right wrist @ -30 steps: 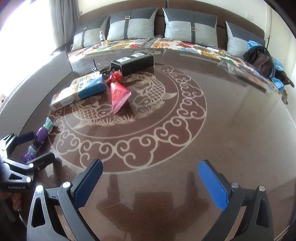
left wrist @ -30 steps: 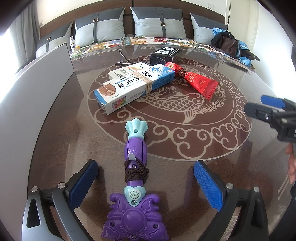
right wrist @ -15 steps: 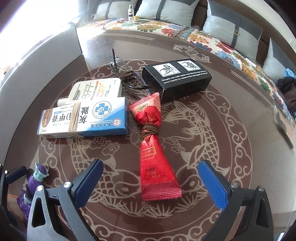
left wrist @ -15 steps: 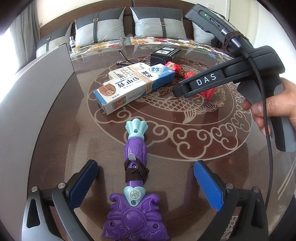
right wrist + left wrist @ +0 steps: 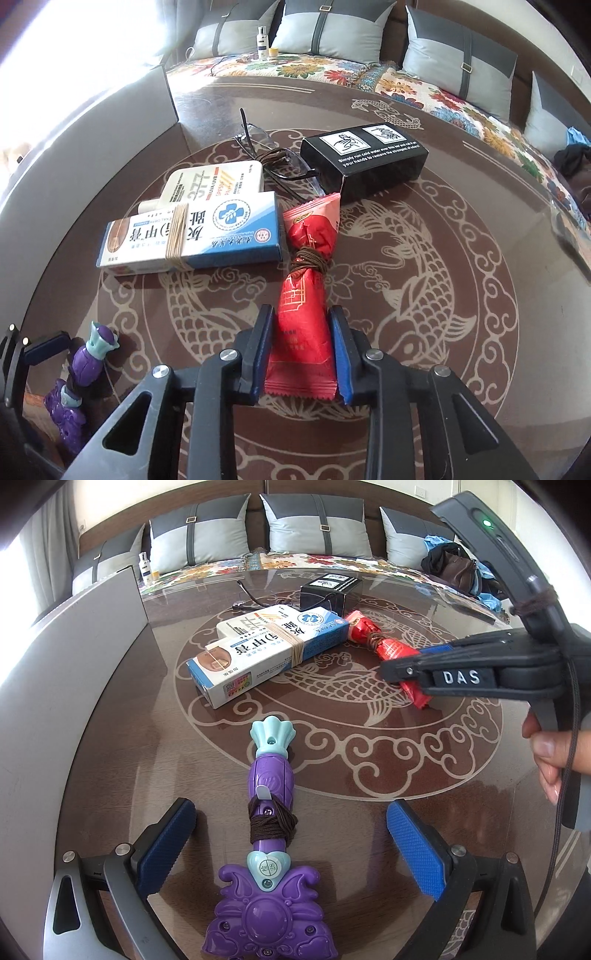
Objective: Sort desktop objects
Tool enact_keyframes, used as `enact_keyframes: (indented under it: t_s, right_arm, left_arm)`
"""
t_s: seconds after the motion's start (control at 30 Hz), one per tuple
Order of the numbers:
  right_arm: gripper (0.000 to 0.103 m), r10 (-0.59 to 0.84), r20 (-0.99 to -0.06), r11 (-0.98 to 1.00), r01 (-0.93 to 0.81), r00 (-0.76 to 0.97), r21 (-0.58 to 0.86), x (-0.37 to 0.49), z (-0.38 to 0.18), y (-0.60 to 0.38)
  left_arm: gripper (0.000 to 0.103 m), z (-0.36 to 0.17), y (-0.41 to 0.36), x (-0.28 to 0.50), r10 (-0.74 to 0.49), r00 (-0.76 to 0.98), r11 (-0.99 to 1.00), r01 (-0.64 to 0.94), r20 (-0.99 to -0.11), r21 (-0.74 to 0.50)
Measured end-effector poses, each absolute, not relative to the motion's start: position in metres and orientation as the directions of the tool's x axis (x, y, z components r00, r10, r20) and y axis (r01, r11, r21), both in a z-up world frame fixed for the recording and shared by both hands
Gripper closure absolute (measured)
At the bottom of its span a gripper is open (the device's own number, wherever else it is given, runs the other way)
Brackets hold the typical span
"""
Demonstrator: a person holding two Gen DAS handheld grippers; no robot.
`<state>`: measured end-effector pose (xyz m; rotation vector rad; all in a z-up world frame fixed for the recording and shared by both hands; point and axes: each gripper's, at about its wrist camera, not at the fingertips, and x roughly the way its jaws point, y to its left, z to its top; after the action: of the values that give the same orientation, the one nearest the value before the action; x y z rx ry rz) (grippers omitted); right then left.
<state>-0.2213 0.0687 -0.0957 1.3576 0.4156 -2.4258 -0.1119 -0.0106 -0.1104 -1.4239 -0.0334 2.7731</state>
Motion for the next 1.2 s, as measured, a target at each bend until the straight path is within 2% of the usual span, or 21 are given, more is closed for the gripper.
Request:
enact_keyframes:
  t_s: [0.47, 0.53, 0.67, 0.73, 0.83, 0.9, 1.07, 1.2]
  right_arm:
    - [0.071, -0.231, -0.833, -0.904, 0.427, -0.503, -0.006, -0.099, -0.096, 0.104]
    - [0.067, -0.224, -0.839, -0.904, 0.427, -0.496, -0.011, -0.097, -0.095, 0.105]
    - [0.045, -0.196, -0.855, -0.89, 0.453, -0.481, -0.051, -0.096, -0.096, 0.102]
    - [0.044, -0.184, -0.863, -0.881, 0.467, -0.471, -0.068, -0.098, -0.098, 0.099]
    - [0.034, -0.162, -0.869, -0.872, 0.479, -0.467, -0.095, -0.098, -0.1, 0.095]
    - [0.022, -0.153, -0.875, -0.882, 0.462, -0.459, -0.088, -0.101, -0.101, 0.095]
    - [0.0, -0.146, -0.879, -0.894, 0.44, -0.454, -0.078, -0.099, -0.108, 0.099]
    - [0.0, -0.162, -0.858, -0.895, 0.438, -0.487, -0.079, -0.093, -0.106, 0.103]
  left_arm:
    - [0.0, -0.111, -0.011, -0.112, 0.031, -0.583, -0.999, -0.012, -0.812, -0.03]
    - [0.0, -0.111, -0.011, -0.112, 0.031, -0.583, -0.999, -0.012, -0.812, -0.03]
    - [0.0, -0.111, -0.011, -0.112, 0.031, -0.583, -0.999, -0.012, -0.812, -0.03]
    - [0.0, -0.111, -0.011, -0.112, 0.031, -0.583, -0.999, -0.011, -0.812, -0.03]
    - [0.0, -0.111, -0.011, -0.111, 0.031, -0.583, -0.999, -0.011, -0.812, -0.03]
    - [0.0, -0.11, -0.011, -0.112, 0.032, -0.583, -0.999, -0.012, -0.812, -0.031]
    - [0.0, -0.11, -0.012, -0.114, 0.033, -0.583, -0.999, -0.012, -0.812, -0.031]
    - [0.0, -0.11, -0.012, -0.113, 0.032, -0.583, -0.999, -0.012, -0.812, -0.031]
